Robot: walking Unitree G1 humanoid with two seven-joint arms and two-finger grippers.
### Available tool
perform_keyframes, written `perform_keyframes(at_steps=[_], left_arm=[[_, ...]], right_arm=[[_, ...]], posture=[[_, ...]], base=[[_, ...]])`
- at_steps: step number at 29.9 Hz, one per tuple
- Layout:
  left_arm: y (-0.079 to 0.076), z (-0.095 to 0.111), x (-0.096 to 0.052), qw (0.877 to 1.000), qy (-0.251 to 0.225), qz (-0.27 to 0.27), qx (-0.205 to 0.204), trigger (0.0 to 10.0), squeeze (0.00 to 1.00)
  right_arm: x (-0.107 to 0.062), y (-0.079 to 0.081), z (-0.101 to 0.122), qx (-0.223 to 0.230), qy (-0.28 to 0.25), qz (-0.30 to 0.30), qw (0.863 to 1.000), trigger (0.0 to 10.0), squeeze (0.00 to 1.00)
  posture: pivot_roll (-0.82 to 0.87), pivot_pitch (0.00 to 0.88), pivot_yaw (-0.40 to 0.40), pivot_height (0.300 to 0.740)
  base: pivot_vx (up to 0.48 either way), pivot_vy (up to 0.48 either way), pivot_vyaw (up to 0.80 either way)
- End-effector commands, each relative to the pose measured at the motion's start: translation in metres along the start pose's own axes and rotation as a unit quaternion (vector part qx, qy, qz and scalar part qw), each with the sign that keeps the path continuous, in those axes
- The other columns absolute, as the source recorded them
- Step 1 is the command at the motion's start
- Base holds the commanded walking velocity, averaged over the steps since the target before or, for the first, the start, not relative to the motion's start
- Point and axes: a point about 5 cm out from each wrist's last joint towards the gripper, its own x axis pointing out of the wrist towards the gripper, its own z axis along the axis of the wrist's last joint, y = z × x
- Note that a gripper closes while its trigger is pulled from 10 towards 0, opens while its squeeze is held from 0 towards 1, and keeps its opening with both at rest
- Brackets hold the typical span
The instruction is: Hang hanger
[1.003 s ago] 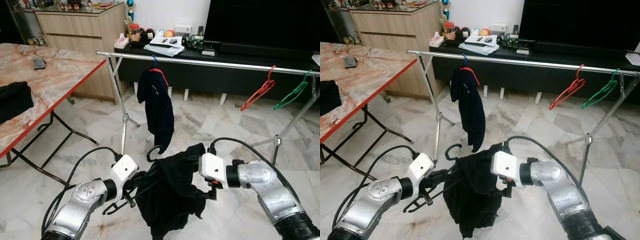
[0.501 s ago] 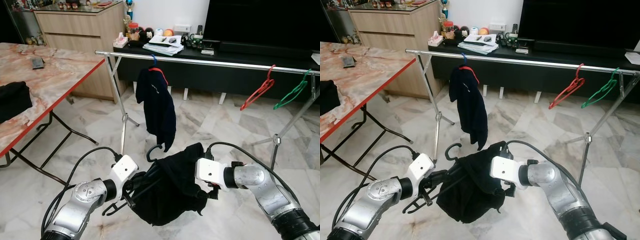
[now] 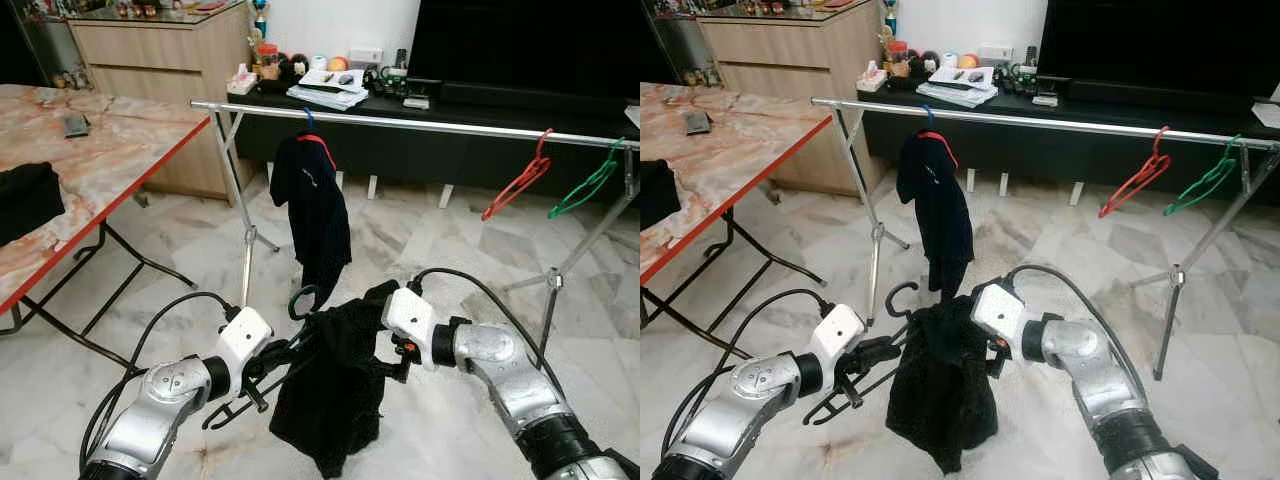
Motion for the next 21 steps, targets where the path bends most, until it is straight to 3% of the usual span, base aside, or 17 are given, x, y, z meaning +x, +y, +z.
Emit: perform_keyframes(at_steps=[1, 3, 8, 9, 10, 11, 12, 13, 14, 16, 21], left_arm=[[0.005, 0.01, -0.002, 1.0, -0.019, 0.005, 0.01, 10.0, 0.0], [0.005, 0.01, -0.001, 1.0, -0.018, 0.002, 0.008, 10.0, 0.0], [0.004, 0.009, -0.002, 1.0, -0.015, 0.001, 0.008, 10.0, 0.0], [0.004, 0.008, -0.002, 1.0, -0.014, 0.001, 0.008, 10.0, 0.0], [0.004, 0.008, -0.002, 1.0, -0.014, 0.0, 0.008, 10.0, 0.0], [0.004, 0.008, -0.002, 1.0, -0.013, 0.0, 0.008, 10.0, 0.0], [0.004, 0.008, -0.002, 1.0, -0.013, 0.0, 0.008, 10.0, 0.0], [0.004, 0.008, -0.002, 1.0, -0.012, -0.002, 0.007, 10.0, 0.0], [0.004, 0.008, -0.002, 1.0, -0.012, -0.002, 0.007, 10.0, 0.0], [0.003, 0.008, -0.003, 1.0, -0.011, -0.007, 0.006, 10.0, 0.0], [0.002, 0.006, -0.003, 1.0, -0.009, -0.011, 0.004, 10.0, 0.0]], right_arm=[[-0.002, 0.0, 0.004, 0.003, -0.013, 0.005, 1.0, 10.0, 1.0], [-0.005, 0.0, 0.001, -0.008, 0.006, 0.013, 1.0, 10.0, 1.0], [-0.014, -0.012, -0.02, -0.089, 0.14, -0.03, 0.986, 10.0, 1.0], [-0.016, -0.013, -0.023, -0.099, 0.155, -0.035, 0.982, 10.0, 0.13], [-0.017, -0.014, -0.024, -0.103, 0.162, -0.037, 0.981, 10.0, 0.13], [-0.016, -0.014, -0.021, -0.086, 0.14, -0.037, 0.986, 10.0, 0.0], [-0.015, -0.014, -0.018, -0.073, 0.123, -0.035, 0.989, 10.0, 0.0], [-0.014, -0.011, -0.009, -0.043, 0.068, -0.022, 0.997, 10.0, 0.0], [-0.014, -0.011, -0.009, -0.043, 0.068, -0.022, 0.997, 10.0, 0.0], [-0.015, -0.008, 0.002, -0.013, 0.003, -0.007, 1.0, 10.0, 0.0], [-0.016, -0.01, 0.0, -0.023, 0.003, -0.023, 0.999, 10.0, 0.0]], posture=[[0.05, 0.063, -0.012, 0.74], [0.05, 0.063, -0.012, 0.74], [0.05, 0.066, -0.01, 0.74], [0.05, 0.065, -0.01, 0.74], [0.05, 0.065, -0.01, 0.74], [0.05, 0.065, -0.01, 0.74], [0.05, 0.065, -0.01, 0.74], [0.06, 0.066, -0.01, 0.74], [0.06, 0.066, -0.01, 0.74], [0.05, 0.067, -0.01, 0.74], [0.06, 0.067, -0.009, 0.74]], base=[[0.0, 0.0, 0.0], [0.0, 0.0, 0.0], [0.0, 0.0, 0.0], [0.0, 0.0, 0.0], [0.0, 0.0, 0.0], [0.0, 0.0, 0.0], [0.0, 0.0, 0.0], [0.0, 0.0, 0.0], [0.0, 0.0, 0.0], [0.0, 0.0, 0.0], [0.0, 0.0, 0.0]])
